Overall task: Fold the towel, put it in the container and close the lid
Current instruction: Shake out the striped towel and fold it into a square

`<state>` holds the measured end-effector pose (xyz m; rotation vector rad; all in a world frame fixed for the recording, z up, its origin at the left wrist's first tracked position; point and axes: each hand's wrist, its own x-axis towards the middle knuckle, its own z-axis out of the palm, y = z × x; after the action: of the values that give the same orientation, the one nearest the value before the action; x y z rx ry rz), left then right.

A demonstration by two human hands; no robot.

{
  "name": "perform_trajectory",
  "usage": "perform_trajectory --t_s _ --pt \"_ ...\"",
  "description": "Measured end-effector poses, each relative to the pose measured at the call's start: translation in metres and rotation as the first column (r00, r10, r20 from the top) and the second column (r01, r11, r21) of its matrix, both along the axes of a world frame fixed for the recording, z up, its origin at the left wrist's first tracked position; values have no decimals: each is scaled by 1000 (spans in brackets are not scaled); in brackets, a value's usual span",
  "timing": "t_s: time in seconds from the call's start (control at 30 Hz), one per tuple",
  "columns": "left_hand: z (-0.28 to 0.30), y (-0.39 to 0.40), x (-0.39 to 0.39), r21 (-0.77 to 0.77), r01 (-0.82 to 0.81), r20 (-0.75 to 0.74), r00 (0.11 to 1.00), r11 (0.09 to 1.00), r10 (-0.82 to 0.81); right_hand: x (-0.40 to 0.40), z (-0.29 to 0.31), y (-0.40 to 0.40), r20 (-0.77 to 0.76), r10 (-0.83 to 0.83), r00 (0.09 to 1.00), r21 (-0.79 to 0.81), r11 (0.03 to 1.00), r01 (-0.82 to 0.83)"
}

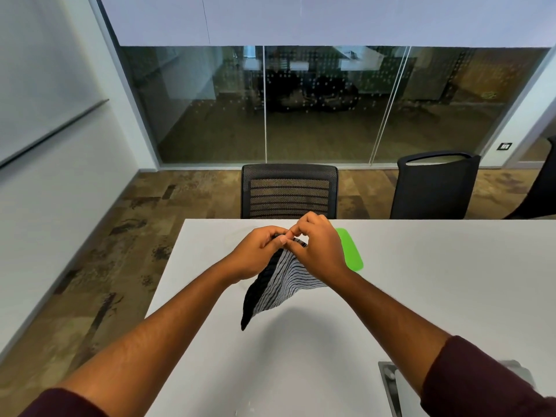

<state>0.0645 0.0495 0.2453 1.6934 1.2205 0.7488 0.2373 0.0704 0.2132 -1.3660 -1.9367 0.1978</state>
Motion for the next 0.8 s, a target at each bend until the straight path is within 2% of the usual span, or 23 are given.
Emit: perform_trajectory --t_s 0.17,0.23,0.4,0.5,0.6,0.73,0.8 --pt "1 7 -3 39 -35 -69 997 999 38 0 -6 5 -23 30 999 -18 999 -30" --pt "0 11 -11 47 -93 -96 991 995 97 8 -7 9 26 58 998 -68 996 -56" --pt "-1 24 -34 -26 -234 56 970 972 235 45 -33 9 167 225 960 -281 944 -172" --pt "0 30 -42 -10 -245 66 967 969 246 63 -50 3 219 235 947 -283 944 -168" --pt "3 37 -56 45 -273 29 962 961 272 79 -50 2 196 153 969 -244 964 -103" --pt "1 40 -69 133 -261 -130 952 956 278 86 -39 8 167 92 982 -155 986 -66" --pt "-7 40 -70 158 -258 -148 948 953 281 82 -30 13 9 43 999 -168 985 -41"
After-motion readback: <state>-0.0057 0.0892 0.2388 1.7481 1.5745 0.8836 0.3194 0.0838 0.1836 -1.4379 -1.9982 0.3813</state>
